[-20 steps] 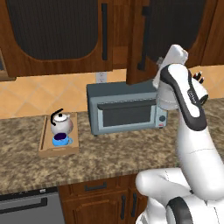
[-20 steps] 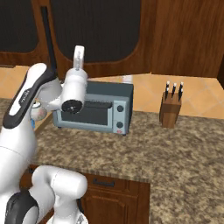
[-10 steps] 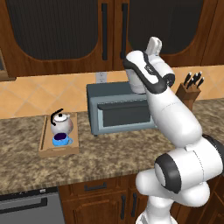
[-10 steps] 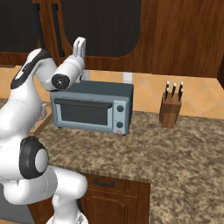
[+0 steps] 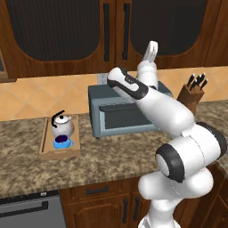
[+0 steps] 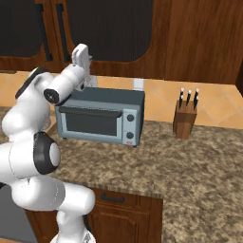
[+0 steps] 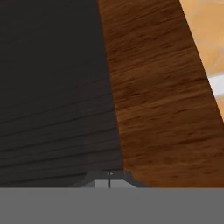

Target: Pick the kettle from the counter and place it on the tray. Then pick the mug from the cabinet and place it on the tray. Then close the cabinet doors.

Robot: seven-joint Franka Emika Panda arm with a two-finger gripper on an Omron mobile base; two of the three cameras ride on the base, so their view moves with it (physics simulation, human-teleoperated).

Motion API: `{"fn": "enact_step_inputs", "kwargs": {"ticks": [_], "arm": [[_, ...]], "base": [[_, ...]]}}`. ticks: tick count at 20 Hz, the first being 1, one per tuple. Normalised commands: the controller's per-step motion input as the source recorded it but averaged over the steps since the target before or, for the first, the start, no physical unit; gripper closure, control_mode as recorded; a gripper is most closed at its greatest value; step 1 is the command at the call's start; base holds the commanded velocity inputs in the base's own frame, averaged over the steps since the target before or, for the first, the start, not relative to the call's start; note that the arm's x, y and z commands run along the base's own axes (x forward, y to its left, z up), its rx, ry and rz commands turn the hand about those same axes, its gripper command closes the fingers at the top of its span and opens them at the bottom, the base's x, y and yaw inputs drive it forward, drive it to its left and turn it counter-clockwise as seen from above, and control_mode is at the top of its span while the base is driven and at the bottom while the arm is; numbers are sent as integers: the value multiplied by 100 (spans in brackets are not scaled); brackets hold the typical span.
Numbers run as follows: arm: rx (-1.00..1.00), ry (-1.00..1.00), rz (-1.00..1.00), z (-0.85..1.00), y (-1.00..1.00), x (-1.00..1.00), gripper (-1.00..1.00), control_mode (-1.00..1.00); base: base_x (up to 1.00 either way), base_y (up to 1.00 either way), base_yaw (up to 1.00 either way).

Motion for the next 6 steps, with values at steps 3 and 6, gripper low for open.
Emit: {"fn": "enact_step_inputs", "kwargs": {"ticks": [3,6], "arm": [[0,35,0,10,-22,39,100,-100],[0,59,7,19,-14,15,100,-100]], "base": [[0,0,0],[0,0,0]]}}
